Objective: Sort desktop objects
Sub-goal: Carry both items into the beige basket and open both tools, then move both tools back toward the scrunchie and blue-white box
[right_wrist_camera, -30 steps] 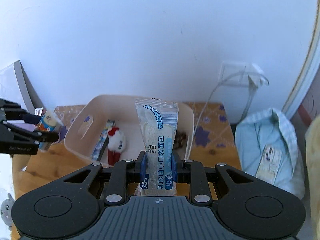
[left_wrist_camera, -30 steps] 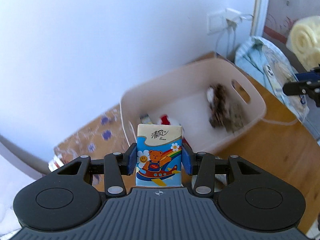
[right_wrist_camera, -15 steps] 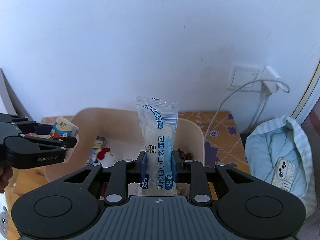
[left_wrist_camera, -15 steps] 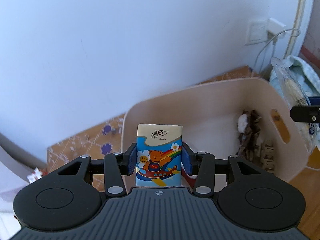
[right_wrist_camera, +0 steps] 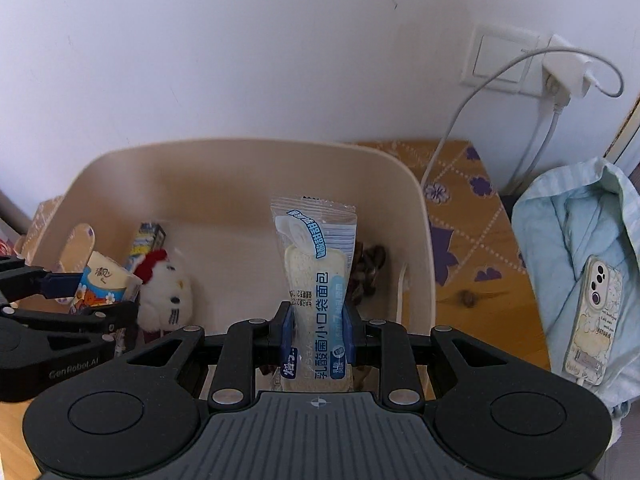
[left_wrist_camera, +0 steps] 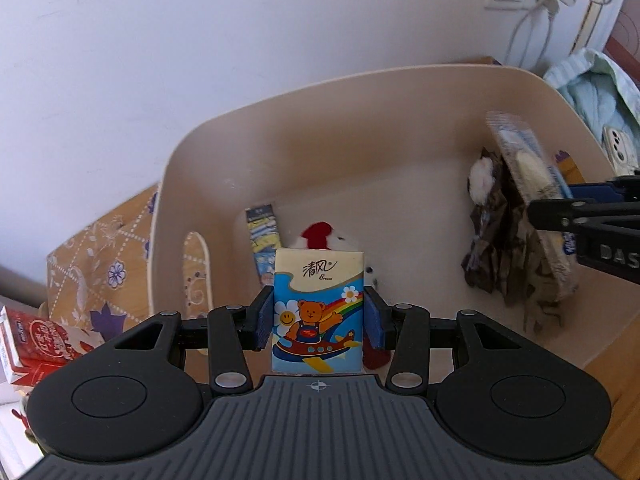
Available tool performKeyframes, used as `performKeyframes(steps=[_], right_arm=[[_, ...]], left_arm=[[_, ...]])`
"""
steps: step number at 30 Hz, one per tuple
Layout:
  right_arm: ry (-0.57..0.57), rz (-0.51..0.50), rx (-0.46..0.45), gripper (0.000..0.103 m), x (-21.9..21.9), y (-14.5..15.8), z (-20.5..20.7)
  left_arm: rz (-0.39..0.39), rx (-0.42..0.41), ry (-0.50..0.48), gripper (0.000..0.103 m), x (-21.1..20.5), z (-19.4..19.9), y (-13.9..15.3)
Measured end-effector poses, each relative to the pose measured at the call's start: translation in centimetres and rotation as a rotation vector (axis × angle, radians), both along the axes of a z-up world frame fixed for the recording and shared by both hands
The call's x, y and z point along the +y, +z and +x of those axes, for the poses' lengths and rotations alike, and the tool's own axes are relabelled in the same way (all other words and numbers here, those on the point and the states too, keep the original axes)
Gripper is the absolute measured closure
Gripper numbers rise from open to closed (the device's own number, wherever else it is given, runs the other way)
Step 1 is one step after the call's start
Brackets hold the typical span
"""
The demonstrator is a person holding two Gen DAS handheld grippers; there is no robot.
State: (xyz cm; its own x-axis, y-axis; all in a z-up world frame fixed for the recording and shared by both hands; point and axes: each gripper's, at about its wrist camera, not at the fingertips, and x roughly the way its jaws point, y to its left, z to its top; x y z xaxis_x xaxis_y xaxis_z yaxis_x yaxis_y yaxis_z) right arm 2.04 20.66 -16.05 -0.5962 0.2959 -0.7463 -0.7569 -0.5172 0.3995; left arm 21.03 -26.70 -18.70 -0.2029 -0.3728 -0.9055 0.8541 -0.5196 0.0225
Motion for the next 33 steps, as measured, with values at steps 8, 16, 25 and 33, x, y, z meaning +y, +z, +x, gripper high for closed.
performKeyframes(steps=[8,16,25,33], right_arm=[[0.005,0.018,-0.019,0.038,-0.5,-0.3,-0.1],[-0.027,0.053,0.045,0.000,-1.4,2.4,1.8],[-0.056,0.111,0.104,0.000,-4.4,5.3,4.0],[-0.034,0.107,0.150,0.000,-8.1,5.9,5.1]], left_arm=[[-0.010,0.009,0.007,0.039,0.9,-0.3,0.4],[-0.053,0.057,0.019,0.032,2.1,1.3,2.7],[-0.108,0.097,0.004,0.031,5.1,4.9,5.2],[-0.074,0.099,0.041,0.030,7.2,8.1,5.1]])
